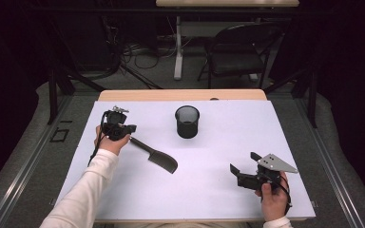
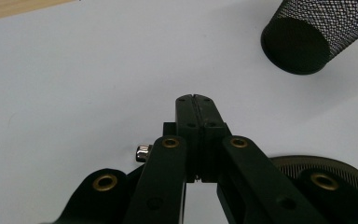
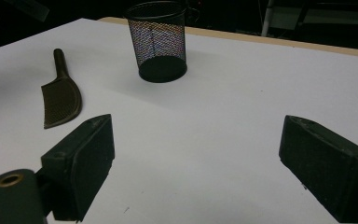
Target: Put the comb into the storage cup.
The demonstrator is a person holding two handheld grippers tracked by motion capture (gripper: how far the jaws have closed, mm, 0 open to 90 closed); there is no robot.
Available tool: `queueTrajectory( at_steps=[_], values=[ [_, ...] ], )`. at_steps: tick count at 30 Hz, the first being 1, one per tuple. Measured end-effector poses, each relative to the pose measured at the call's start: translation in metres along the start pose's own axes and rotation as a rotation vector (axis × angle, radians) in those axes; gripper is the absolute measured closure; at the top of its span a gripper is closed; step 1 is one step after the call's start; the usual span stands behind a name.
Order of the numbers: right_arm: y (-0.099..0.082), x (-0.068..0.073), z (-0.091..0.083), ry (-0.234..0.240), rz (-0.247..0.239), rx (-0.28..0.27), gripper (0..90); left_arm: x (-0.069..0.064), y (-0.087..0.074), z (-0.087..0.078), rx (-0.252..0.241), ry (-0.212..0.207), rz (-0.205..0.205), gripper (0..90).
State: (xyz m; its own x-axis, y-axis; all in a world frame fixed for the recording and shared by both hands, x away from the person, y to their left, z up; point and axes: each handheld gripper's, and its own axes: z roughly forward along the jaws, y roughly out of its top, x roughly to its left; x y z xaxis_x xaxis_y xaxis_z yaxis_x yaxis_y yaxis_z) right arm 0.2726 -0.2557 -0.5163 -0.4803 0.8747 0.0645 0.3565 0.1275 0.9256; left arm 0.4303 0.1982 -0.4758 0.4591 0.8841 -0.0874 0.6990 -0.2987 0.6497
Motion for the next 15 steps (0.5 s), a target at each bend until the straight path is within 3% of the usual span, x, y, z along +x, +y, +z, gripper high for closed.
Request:
queueTrajectory(
  at_steps=[15],
  values=[
    [0.0,0.0,0.0,0.004,0.001,0.003,10.4,-0.001,0.0,0.022,0.03,0.015,-0.009,90.0]
  ],
)
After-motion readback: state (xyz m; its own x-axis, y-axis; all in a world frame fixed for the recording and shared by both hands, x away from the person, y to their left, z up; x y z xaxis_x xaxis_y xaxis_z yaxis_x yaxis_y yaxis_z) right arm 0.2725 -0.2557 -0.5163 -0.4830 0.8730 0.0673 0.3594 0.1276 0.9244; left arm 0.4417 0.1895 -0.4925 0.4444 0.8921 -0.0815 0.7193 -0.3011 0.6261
